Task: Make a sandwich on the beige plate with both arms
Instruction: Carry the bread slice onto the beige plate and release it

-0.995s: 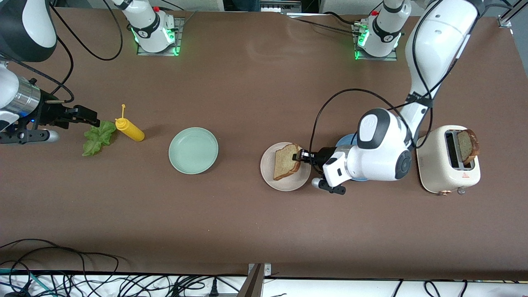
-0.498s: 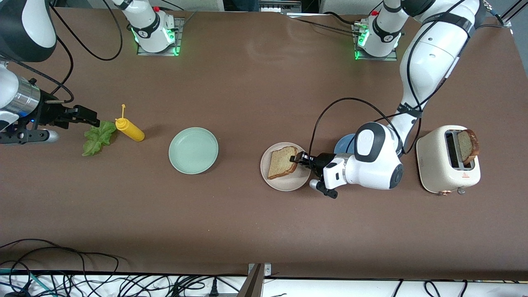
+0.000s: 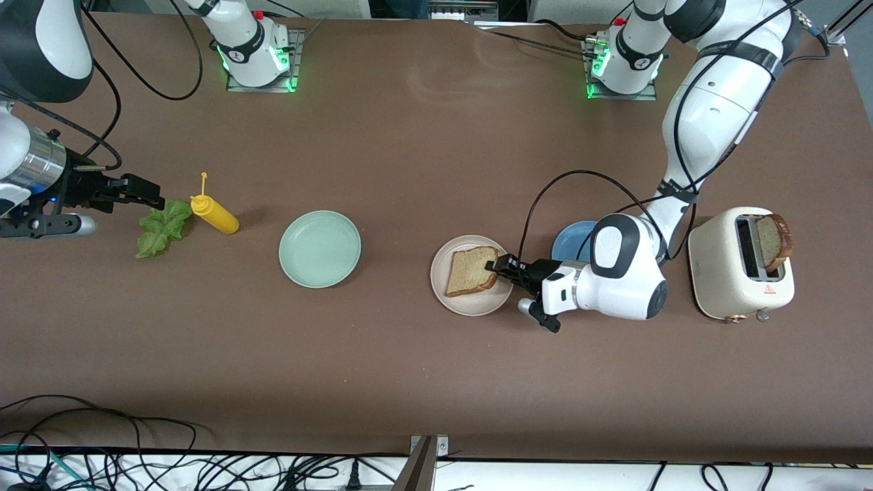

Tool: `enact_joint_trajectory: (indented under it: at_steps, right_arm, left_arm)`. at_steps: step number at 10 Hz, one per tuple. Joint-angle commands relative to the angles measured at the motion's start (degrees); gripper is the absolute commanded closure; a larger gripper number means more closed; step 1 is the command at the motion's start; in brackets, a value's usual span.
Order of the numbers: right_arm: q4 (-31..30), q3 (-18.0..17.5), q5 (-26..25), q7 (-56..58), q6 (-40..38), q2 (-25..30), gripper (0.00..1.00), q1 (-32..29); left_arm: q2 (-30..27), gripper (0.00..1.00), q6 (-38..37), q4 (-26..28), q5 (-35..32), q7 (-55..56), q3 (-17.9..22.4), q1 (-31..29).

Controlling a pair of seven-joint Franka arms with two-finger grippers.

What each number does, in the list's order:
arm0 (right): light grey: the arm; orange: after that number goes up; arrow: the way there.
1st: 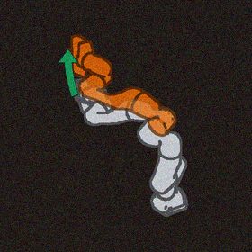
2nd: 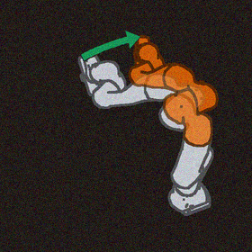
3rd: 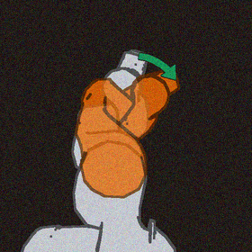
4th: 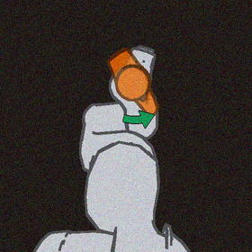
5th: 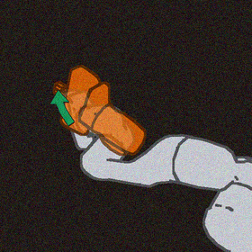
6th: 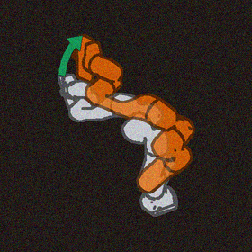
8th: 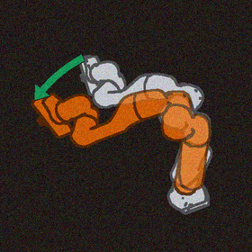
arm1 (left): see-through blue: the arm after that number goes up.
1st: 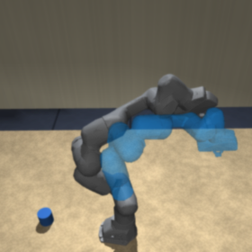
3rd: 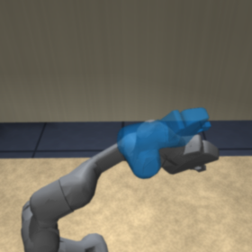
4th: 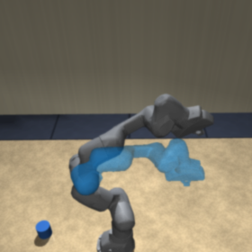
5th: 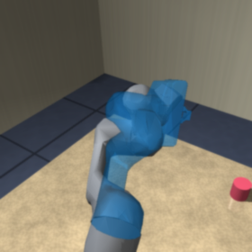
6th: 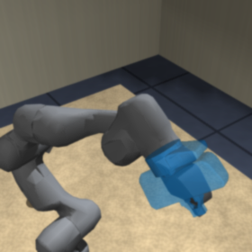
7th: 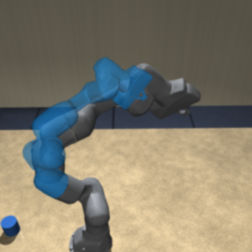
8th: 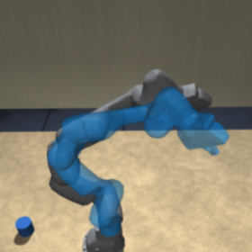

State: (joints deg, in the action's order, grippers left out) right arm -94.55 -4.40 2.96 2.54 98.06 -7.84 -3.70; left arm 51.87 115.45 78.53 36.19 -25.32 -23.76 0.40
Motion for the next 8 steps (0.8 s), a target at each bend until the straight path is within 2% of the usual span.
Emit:
enact_joint_trajectory:
  at_steps: [1,3,8]
  right_arm:
    - [-0.5,-0.3,1.1,0.2,-0.2,0.5,0.00,-0.7]
    - [-0.5,-0.3,1.1,0.2,-0.3,0.5,0.00,-0.7]
    - [-0.5,-0.2,1.1,0.4,-0.3,0.5,0.00,-0.7]
  left_arm:
    - [-0.5,0.00,-0.8,-0.1,1.4,-1.8,0.0,-0.7]
    - [-1.1,0.00,-0.9,-0.1,1.2,-1.6,0.2,-1.0]
    - [-4.8,0.00,-4.5,-0.2,-7.8,-0.3,0.2,-5.0]
